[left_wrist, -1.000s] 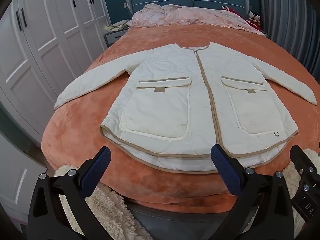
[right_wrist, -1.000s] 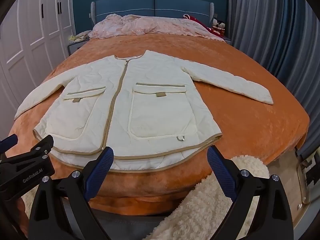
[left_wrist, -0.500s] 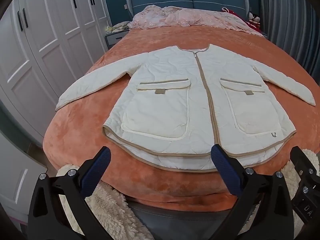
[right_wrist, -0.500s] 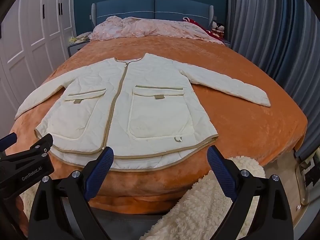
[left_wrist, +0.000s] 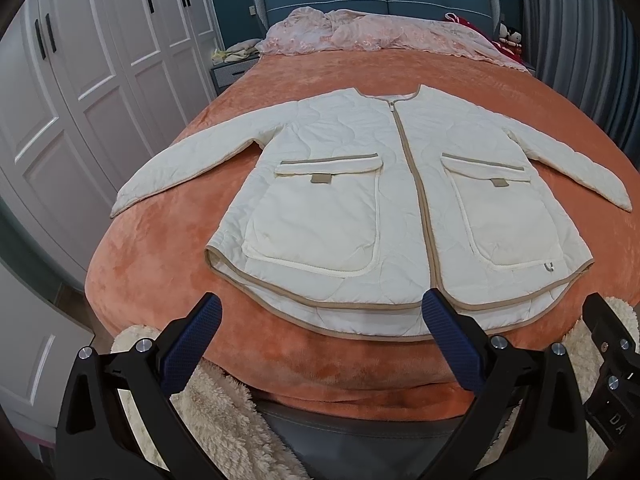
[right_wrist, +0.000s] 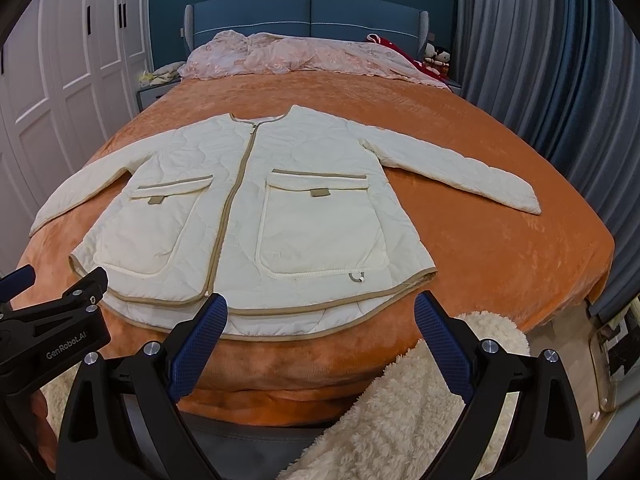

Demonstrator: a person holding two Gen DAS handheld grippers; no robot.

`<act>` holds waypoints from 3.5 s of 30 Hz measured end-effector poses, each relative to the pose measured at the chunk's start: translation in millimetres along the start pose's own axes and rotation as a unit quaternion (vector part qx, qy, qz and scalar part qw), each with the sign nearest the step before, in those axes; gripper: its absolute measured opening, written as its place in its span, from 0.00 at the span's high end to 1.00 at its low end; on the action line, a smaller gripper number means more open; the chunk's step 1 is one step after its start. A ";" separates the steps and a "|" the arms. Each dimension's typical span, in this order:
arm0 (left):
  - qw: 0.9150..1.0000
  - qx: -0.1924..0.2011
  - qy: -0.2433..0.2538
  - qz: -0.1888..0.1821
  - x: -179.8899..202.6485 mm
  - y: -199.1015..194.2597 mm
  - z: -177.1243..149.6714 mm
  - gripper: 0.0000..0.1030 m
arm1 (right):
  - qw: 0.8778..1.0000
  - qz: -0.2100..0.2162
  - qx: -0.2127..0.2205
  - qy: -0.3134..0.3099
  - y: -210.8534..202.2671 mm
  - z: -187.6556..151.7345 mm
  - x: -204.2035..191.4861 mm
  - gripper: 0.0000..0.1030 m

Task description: Fold large clothes

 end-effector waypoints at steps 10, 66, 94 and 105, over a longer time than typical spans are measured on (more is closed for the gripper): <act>1.000 -0.005 -0.001 0.001 0.5 6.0 -3.8 0.05 | 1.000 -0.001 -0.001 0.000 0.9 -2.1 0.4 0.10; 1.000 -0.017 -0.001 0.005 0.0 20.0 -13.6 0.05 | 1.000 0.002 -0.016 -0.001 14.3 -8.5 -3.7 0.10; 0.999 -0.035 -0.013 0.032 9.0 111.7 61.4 0.05 | 0.971 0.008 -0.002 0.239 143.6 82.0 234.1 0.10; 0.998 -0.044 -0.028 0.045 18.6 171.6 107.1 0.05 | 0.907 -0.112 0.045 0.403 213.0 96.5 444.6 0.10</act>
Point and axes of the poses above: each gripper's, at about its wrist camera, not at the fingertips, and y roughly the way its jaws point, x to its right, z to its top, the point moved 9 cm from there along y, roughly the way its jaws point, and after that the axes turned 8 degrees about z, right-handed, at the moved point
